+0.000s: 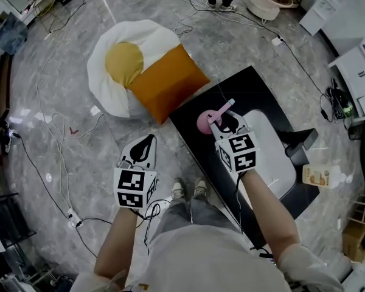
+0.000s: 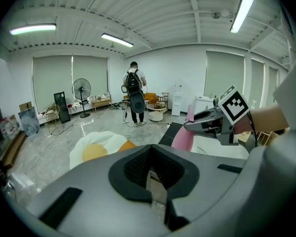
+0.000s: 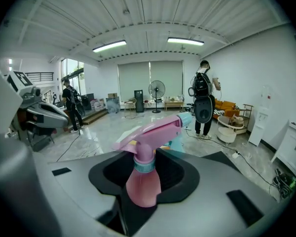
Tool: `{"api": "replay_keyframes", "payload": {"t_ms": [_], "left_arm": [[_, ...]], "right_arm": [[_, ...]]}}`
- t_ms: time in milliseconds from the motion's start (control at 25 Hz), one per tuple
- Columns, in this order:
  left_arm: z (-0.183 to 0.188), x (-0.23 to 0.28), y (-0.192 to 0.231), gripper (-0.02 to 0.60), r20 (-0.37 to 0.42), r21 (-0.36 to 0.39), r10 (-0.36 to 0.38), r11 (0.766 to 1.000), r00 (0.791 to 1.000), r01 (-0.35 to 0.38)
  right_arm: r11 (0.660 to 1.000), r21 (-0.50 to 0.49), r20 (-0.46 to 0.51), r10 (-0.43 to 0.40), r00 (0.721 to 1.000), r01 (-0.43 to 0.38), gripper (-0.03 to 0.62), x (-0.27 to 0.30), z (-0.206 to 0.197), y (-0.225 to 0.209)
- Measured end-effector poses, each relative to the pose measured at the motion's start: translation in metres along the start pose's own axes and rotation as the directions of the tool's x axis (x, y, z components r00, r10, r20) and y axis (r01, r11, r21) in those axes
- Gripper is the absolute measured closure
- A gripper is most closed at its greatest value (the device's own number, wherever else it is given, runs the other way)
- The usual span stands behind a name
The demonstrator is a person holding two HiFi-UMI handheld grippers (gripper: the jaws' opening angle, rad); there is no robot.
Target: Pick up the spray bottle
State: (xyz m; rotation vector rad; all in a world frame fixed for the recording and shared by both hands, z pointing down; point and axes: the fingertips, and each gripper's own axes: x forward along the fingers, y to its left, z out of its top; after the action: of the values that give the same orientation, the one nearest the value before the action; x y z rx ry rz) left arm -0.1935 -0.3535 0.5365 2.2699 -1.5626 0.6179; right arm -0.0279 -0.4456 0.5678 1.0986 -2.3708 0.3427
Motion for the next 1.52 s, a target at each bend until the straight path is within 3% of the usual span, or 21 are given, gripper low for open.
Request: {"api": "replay_keyframes", "payload": {"t_ms": [320, 600, 800, 1120, 1520], "left_arm": [[0.079, -0.028, 0.012, 0.563, 0.157, 0.042, 0.033, 0.998, 0.987, -0.040], [0.153, -0.079, 0.002, 0.563, 0.319, 0.107, 0.020, 0.993, 0.948, -0.057], [0.182, -0.115, -0.007, 0.563, 0.395, 0.144, 0.019, 0.986, 0.918, -0.082], [0.191, -0.162, -0.028, 0.563, 0.468, 0.199, 0.019, 0.972, 0.884, -0.126], [0.172, -0.169, -0.056, 0.563, 0.454, 0.202, -0.018, 0.976, 0.891, -0.083]], "right_arm": [[0.994, -0.093, 0.167, 0.073, 0.983, -0.058, 0.431, -0.062, 0.094, 0.014], [0.984, -0.173, 0.278, 0.092, 0.956, -0.044, 0.431, -0.132, 0.169, 0.037], [0.976, -0.212, 0.355, 0.126, 0.926, -0.052, 0.431, -0.182, 0.198, 0.056], [0.975, -0.217, 0.372, 0.124, 0.920, -0.044, 0.431, -0.239, 0.192, 0.071], [0.979, -0.185, 0.292, 0.132, 0.947, -0.079, 0.433, -0.245, 0.145, 0.094]]}}
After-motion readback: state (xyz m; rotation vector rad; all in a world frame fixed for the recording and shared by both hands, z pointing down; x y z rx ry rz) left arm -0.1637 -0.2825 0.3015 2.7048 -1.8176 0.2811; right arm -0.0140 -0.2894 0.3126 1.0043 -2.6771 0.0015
